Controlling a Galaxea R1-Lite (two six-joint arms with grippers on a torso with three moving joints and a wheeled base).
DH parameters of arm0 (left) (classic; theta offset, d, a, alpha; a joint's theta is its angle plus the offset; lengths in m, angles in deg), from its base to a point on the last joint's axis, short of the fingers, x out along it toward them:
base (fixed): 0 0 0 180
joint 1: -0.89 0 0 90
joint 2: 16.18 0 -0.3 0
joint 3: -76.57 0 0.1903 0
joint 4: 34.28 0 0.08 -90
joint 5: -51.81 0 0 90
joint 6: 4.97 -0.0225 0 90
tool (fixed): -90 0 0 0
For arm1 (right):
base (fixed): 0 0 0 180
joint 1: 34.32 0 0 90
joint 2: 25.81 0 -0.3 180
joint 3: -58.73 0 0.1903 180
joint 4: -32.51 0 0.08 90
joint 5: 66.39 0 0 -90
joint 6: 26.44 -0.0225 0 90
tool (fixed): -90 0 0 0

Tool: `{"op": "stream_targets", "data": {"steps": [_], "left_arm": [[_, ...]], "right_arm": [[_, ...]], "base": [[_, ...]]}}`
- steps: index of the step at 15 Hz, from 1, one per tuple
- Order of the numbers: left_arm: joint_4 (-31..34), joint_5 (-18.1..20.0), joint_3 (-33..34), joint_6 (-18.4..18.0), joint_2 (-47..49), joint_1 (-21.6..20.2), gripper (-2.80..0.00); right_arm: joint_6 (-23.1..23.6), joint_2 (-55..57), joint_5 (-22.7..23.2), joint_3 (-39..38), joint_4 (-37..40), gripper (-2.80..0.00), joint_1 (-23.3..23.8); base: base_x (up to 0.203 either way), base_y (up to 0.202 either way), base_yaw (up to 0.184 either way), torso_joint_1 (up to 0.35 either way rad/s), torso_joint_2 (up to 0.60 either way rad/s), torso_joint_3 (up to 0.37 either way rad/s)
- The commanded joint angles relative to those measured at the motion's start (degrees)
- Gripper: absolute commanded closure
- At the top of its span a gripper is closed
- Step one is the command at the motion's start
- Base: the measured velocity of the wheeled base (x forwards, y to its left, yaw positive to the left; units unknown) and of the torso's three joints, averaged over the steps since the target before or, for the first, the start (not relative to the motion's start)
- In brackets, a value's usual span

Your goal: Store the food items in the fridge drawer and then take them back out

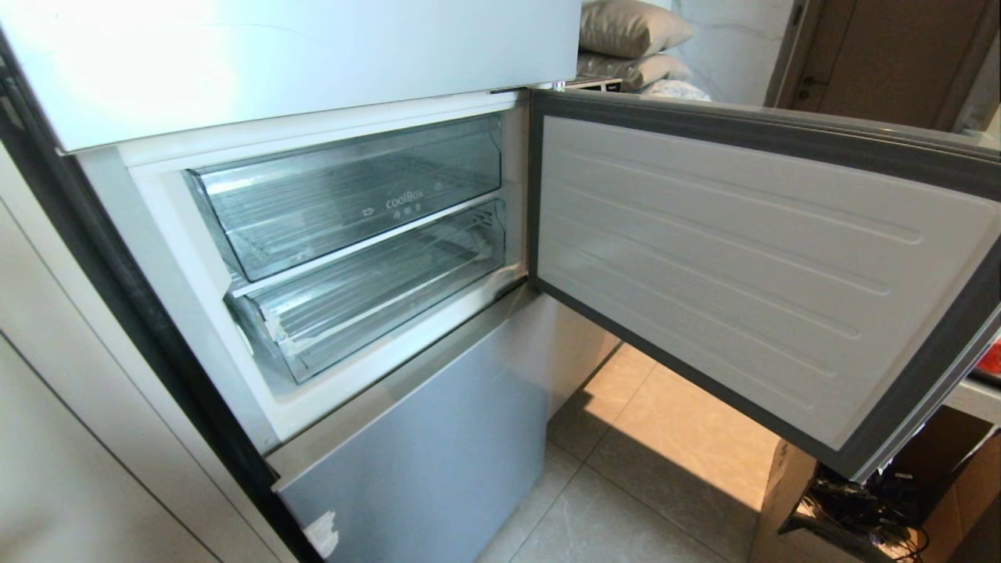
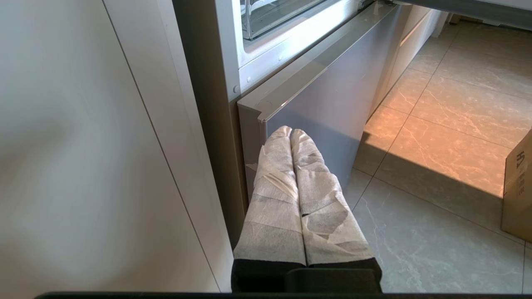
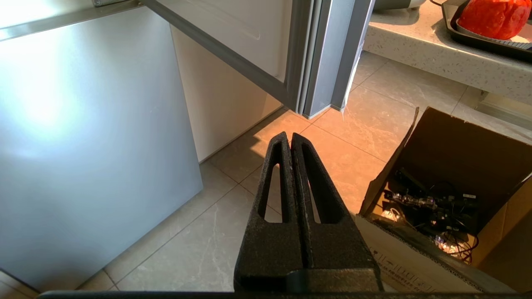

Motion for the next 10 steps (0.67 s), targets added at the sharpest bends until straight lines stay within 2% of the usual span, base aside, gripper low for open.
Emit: {"op": "stream_targets", "data": {"steps": [1, 10], "left_arm": [[0.0, 0.0, 0.0, 0.0, 0.0, 0.0, 0.00], [0.0, 0.0, 0.0, 0.0, 0.0, 0.0, 0.00]], "right_arm": [[0.1, 0.0, 0.1, 0.0, 0.0, 0.00, 0.0], [-0.4, 0.0, -0.1, 0.0, 0.0, 0.00, 0.0]], "base": [[0.000, 0.000, 0.000, 0.000, 0.00, 0.000], [0.000, 0.000, 0.000, 0.000, 0.00, 0.000]]}}
